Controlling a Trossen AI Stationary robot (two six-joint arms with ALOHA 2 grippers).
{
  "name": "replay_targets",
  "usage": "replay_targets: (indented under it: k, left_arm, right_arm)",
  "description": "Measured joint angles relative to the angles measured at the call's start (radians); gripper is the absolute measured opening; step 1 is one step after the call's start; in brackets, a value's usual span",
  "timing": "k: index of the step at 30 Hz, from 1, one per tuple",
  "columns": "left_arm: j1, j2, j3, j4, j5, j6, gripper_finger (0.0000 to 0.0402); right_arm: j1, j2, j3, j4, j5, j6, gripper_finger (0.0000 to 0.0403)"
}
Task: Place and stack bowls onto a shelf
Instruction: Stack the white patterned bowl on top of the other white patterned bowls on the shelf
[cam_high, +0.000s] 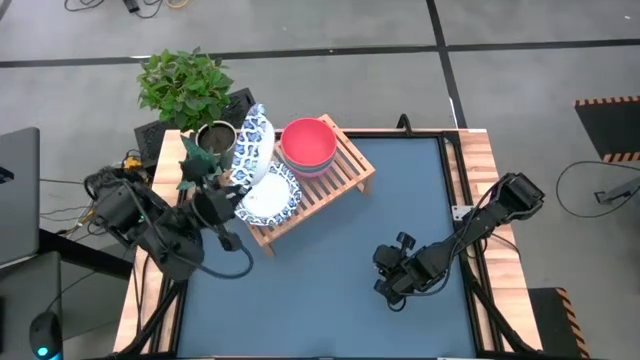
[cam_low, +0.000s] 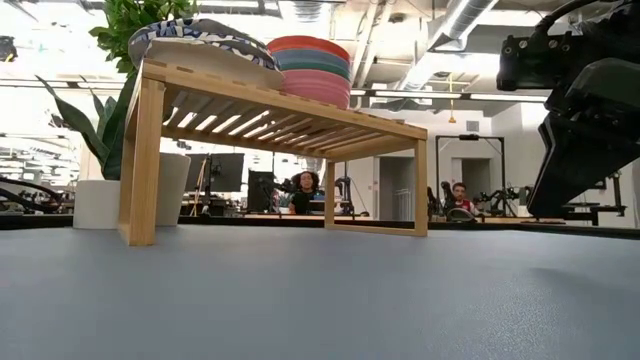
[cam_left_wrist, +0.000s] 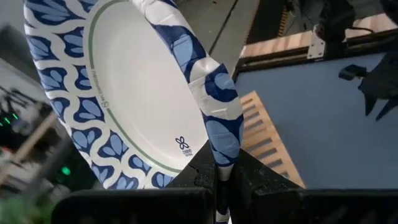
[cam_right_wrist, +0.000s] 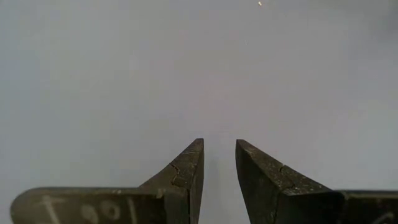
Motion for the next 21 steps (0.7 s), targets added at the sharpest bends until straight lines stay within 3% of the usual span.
replay_targets:
  k: [6,10,17,21]
  left_arm:
    - [0.018,-0.139,-0.275,-0.002,0.036,-0.187,0.0000]
    - [0.037,-0.170,-0.429,-0.002,0.082,-0.250,0.0000]
    - [0.081,-0.162,-0.589,0.005,0.299,-0.249,0.0000]
    - [0.114,-0.162,-0.637,0.020,0.347,-0.235,0.0000]
  right_arm:
    - [0.000,0.000,0.000,-0.004,0.000,-0.004,0.0118]
    - [0.000,0.000,0.000,-0.006,0.000,-0.005,0.0118]
    - [-0.003,0.000,0.000,-0.005,0.000,-0.007,0.0118]
    - [-0.003,0.000,0.000,-0.005,0.000,-0.007,0.0118]
